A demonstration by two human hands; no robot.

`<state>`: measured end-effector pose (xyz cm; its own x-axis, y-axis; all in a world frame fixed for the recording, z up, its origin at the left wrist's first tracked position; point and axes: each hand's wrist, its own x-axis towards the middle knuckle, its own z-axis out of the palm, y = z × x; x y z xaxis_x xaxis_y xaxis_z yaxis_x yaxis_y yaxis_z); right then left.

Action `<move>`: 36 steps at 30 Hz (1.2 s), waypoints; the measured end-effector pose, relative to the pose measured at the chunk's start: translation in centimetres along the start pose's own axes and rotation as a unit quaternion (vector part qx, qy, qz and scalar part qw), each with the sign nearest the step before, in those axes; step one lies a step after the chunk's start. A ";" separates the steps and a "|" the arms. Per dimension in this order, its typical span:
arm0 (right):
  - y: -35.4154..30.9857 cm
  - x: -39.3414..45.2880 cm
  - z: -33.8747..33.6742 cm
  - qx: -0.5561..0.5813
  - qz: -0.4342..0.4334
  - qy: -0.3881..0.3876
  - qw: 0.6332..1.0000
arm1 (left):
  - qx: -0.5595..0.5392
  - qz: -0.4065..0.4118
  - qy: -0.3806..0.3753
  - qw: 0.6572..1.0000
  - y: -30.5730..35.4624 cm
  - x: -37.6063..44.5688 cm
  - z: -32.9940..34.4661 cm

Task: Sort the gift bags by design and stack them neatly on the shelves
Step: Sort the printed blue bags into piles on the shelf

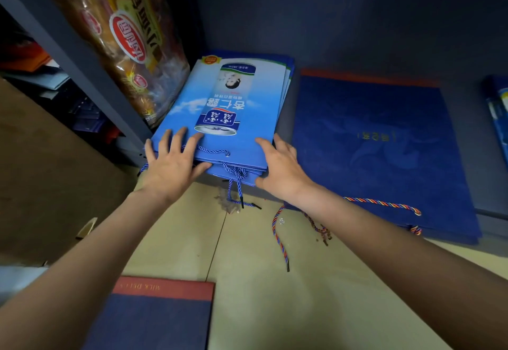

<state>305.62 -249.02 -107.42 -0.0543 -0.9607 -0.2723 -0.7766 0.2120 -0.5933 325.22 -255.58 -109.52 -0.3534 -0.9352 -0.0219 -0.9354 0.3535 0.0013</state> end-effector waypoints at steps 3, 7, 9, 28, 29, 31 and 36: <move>-0.5 -0.6 -0.1 0.026 -0.012 0.021 0.999 | -0.007 0.008 -0.010 1.000 -0.1 -0.2 0.0; -0.1 -2.0 0.1 0.014 -0.043 0.010 0.999 | -0.033 0.002 -0.039 0.999 -1.3 0.5 -0.8; 0.2 -1.7 0.0 0.017 -0.045 0.011 0.999 | -0.016 0.006 -0.078 0.997 -1.3 0.8 -1.1; 14.8 -13.1 -12.9 0.110 0.064 0.169 0.977 | -0.056 0.314 -0.121 0.940 20.2 0.1 -7.3; 16.7 -15.4 -13.9 0.119 0.080 0.181 0.973 | -0.060 0.346 -0.117 0.929 22.8 -0.3 -7.4; 20.0 -20.6 -15.5 0.119 0.118 0.191 0.967 | -0.073 0.419 -0.115 0.898 28.3 -1.5 -7.3; 28.8 -35.5 -17.1 0.112 0.283 0.216 0.928 | -0.080 0.562 -0.154 0.809 42.7 -6.5 -6.4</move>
<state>274.46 -211.88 -101.94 -0.6980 -0.6553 -0.2887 -0.3984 0.6904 -0.6039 287.51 -234.53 -102.97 -0.9858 0.0338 -0.1644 -0.0212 0.9466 0.3217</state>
